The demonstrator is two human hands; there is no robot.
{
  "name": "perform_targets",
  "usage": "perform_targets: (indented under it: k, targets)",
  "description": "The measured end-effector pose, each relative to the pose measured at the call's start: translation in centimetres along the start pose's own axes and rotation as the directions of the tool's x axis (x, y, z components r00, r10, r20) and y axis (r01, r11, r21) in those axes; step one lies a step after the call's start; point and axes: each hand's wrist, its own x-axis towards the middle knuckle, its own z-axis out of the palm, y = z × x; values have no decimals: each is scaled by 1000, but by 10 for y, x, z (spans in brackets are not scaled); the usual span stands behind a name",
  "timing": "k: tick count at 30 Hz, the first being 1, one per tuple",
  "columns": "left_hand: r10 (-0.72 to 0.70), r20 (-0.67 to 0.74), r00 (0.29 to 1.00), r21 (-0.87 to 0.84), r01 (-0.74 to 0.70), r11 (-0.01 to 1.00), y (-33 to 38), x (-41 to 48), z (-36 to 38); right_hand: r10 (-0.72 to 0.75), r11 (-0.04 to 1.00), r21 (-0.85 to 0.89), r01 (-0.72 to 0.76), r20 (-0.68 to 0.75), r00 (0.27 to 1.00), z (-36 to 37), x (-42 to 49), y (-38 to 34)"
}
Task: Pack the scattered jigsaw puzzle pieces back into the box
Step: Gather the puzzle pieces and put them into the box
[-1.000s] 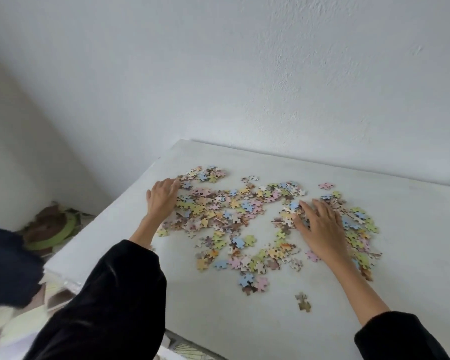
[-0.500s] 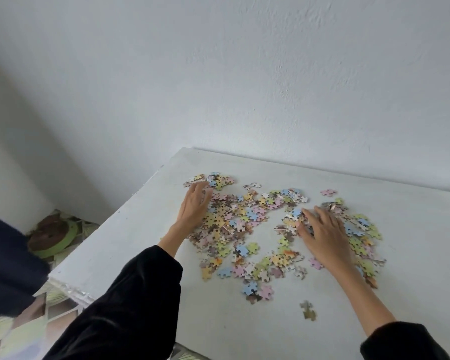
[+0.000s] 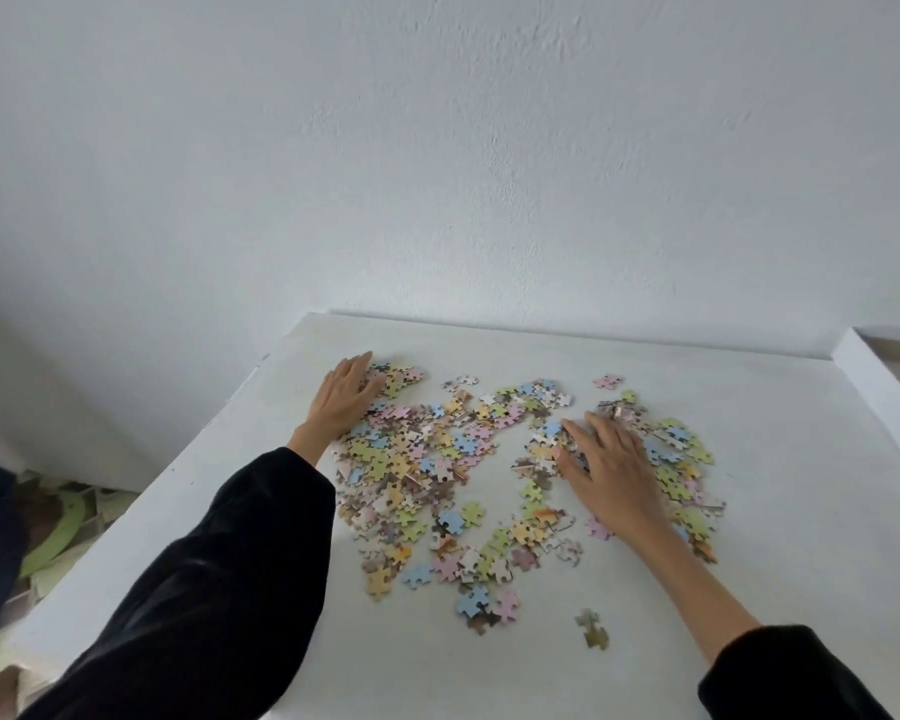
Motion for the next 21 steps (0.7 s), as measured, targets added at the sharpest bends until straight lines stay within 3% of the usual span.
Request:
perform_targets:
  k: [5, 7, 10, 12, 14, 17, 21]
  targets:
    - [181, 100, 978, -191, -160, 968, 12, -13, 1, -4, 995, 96, 7, -37, 999, 0, 0, 1]
    - [220, 66, 973, -260, -196, 946, 15, -16, 1, 24, 977, 212, 4, -133, 991, -2, 3, 1]
    - [197, -27, 980, -279, -196, 940, 14, -7, -5, 56, 951, 304, 46, -319, 946, -13, 19, 5]
    - [137, -22, 990, -256, -138, 957, 11, 4, -8, 96, 942, 334, 26, -343, 934, -22, 36, 11]
    - [56, 51, 997, -203, -45, 978, 12, 13, -6, 162, 931, 359, -64, -249, 955, -29, 57, 22]
    - [47, 113, 993, -61, -40, 997, 17, 17, 4, 230, 926, 296, -233, 43, 972, -25, 83, 42]
    - [109, 145, 983, -202, -79, 976, 27, 19, 10, 163, 969, 158, -190, 170, 972, -9, 98, 43]
